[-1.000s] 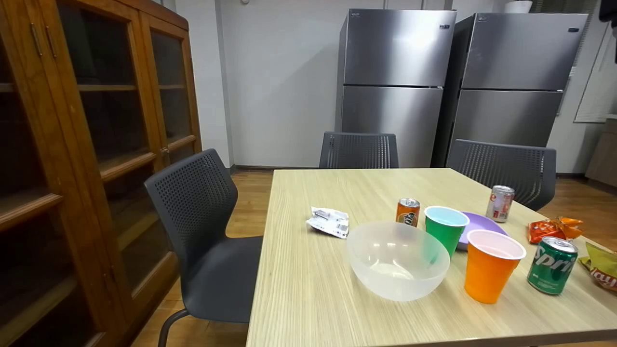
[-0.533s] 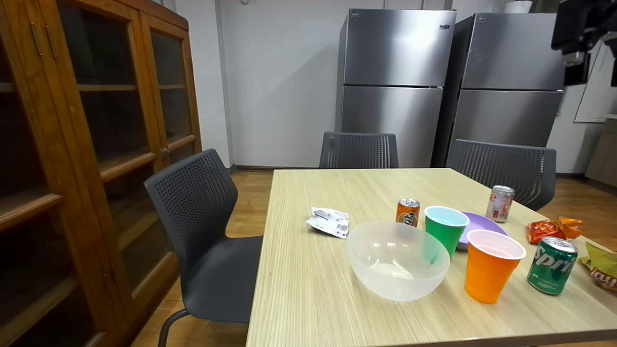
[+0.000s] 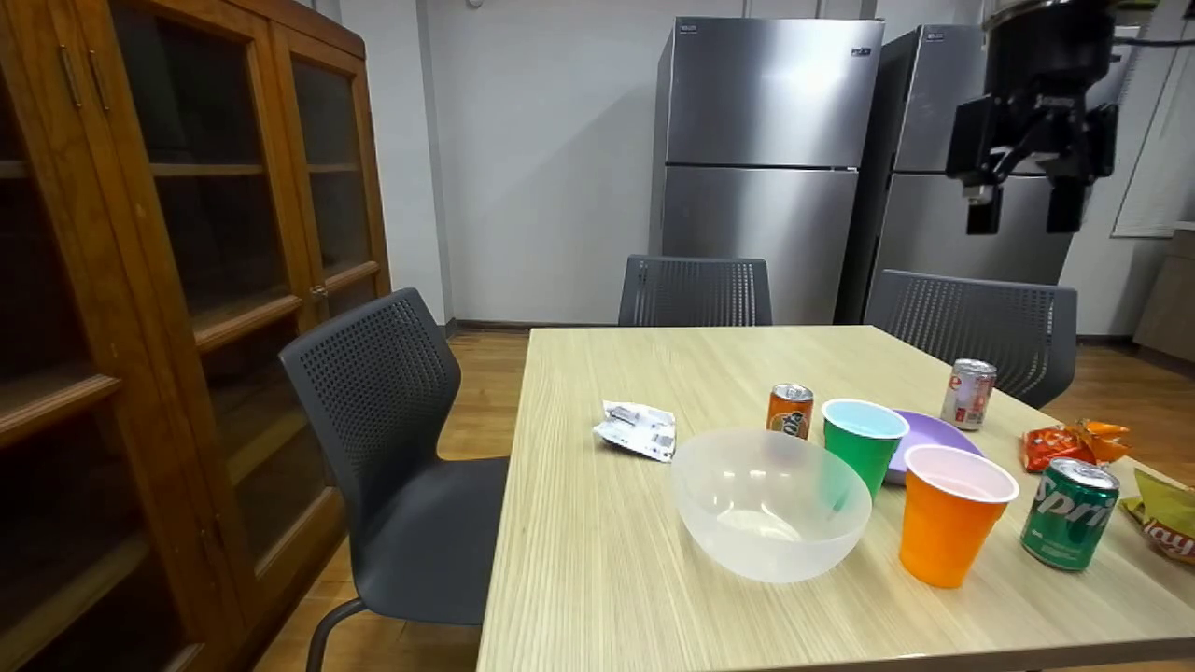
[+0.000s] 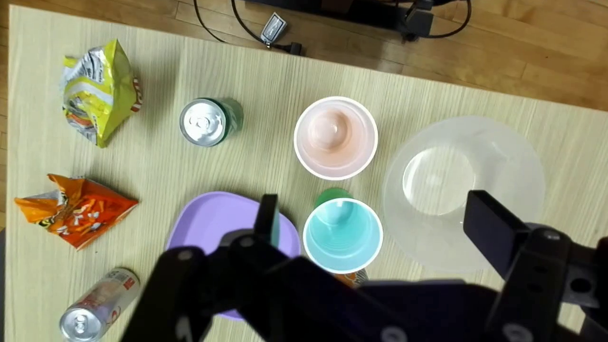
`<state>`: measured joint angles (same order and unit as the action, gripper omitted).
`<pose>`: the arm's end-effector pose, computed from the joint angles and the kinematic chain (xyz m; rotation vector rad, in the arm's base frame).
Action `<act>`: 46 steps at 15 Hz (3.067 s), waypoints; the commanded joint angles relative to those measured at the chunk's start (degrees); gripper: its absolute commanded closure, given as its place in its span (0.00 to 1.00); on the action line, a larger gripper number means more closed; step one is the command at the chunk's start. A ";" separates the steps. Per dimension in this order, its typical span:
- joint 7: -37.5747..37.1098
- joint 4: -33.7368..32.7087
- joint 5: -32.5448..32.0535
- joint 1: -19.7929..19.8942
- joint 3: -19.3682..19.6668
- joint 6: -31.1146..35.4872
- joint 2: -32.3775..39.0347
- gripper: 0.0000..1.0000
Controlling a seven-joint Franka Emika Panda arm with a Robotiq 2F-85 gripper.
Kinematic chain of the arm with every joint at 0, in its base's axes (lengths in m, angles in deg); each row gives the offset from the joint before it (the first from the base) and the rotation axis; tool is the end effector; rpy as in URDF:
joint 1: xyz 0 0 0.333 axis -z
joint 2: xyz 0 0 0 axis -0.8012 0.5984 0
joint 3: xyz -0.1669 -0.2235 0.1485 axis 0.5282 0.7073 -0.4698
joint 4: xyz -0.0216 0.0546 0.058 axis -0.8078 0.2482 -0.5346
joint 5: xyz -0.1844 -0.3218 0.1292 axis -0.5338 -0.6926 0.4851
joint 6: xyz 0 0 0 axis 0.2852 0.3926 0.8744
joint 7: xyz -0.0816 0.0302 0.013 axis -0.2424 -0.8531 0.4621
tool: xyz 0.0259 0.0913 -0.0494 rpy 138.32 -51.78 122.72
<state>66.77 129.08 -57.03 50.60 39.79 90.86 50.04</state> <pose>0.4641 -0.0041 0.4306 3.0677 0.4274 -0.2342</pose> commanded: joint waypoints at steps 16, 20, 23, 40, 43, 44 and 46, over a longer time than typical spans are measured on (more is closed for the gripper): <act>-13.16 -17.89 0.22 -1.29 -4.54 13.88 30.86 0.00; -16.55 -19.93 0.02 -1.83 -4.09 17.14 35.11 0.00; -18.69 -21.42 -0.29 -2.20 -3.73 19.94 38.36 0.00; -20.17 -35.92 -0.40 -3.85 -2.66 19.70 53.69 0.00; -20.21 -36.55 -0.37 -4.06 -2.55 19.54 54.52 0.00; -20.26 -36.63 -0.40 -4.14 -2.50 19.52 54.64 0.00; -20.23 -36.65 -0.38 -4.20 -2.46 19.42 54.81 0.00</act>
<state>48.22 94.57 -56.95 47.33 36.62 112.58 103.99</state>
